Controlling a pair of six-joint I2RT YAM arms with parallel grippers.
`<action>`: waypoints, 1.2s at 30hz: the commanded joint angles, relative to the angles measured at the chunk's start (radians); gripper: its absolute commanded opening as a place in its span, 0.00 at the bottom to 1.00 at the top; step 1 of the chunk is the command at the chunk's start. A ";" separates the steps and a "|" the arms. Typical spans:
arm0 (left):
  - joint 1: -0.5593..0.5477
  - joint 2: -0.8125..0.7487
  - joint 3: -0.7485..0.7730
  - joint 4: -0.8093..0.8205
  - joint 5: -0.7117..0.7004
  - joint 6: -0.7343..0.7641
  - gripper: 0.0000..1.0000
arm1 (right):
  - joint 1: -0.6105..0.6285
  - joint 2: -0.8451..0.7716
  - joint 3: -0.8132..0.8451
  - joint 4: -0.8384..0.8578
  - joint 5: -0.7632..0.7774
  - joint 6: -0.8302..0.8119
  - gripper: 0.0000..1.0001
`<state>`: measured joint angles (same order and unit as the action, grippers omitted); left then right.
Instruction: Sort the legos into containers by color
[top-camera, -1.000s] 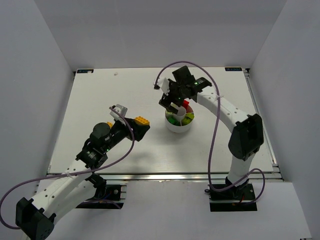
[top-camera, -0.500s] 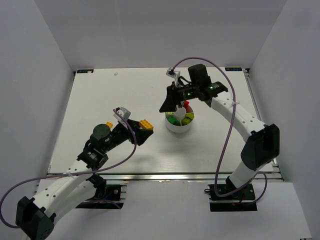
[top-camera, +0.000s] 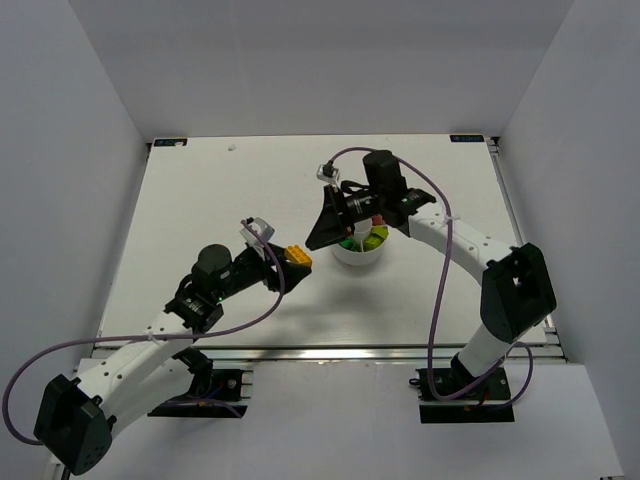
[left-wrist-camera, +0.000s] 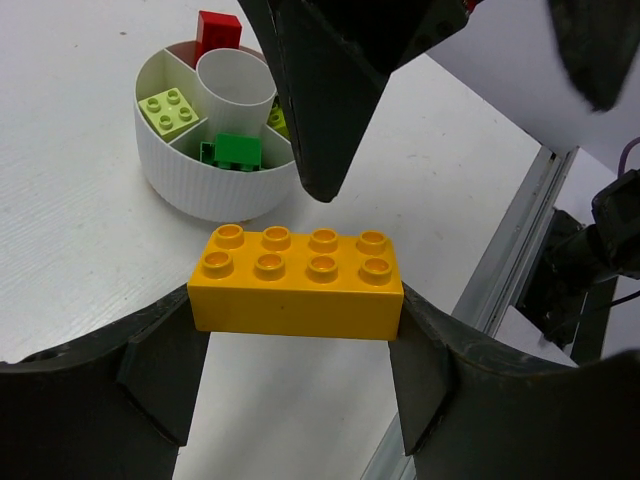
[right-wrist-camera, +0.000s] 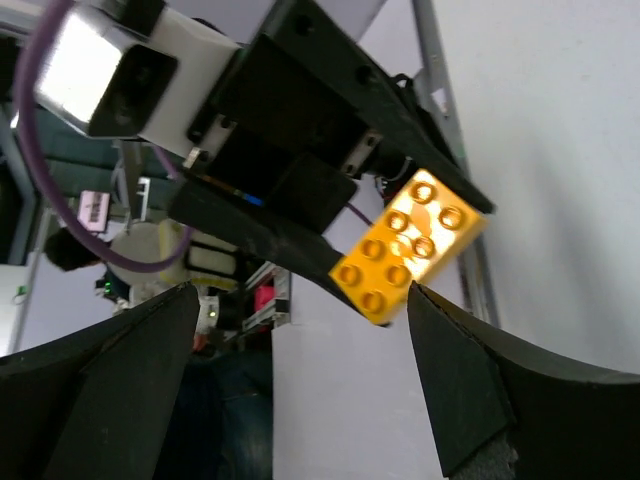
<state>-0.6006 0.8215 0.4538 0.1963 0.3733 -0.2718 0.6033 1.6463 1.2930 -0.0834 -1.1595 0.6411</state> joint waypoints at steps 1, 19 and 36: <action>-0.004 0.004 0.045 0.040 0.024 0.049 0.28 | 0.003 0.015 -0.003 0.171 -0.081 0.158 0.89; -0.004 0.059 0.213 0.032 0.042 0.166 0.32 | 0.006 0.069 0.019 0.362 -0.098 0.353 0.80; -0.004 0.053 0.207 0.046 0.035 0.151 0.33 | 0.012 0.102 0.020 0.536 -0.092 0.537 0.49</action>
<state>-0.6003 0.8913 0.6323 0.2226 0.4034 -0.1257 0.6094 1.7515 1.2934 0.3775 -1.2377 1.1545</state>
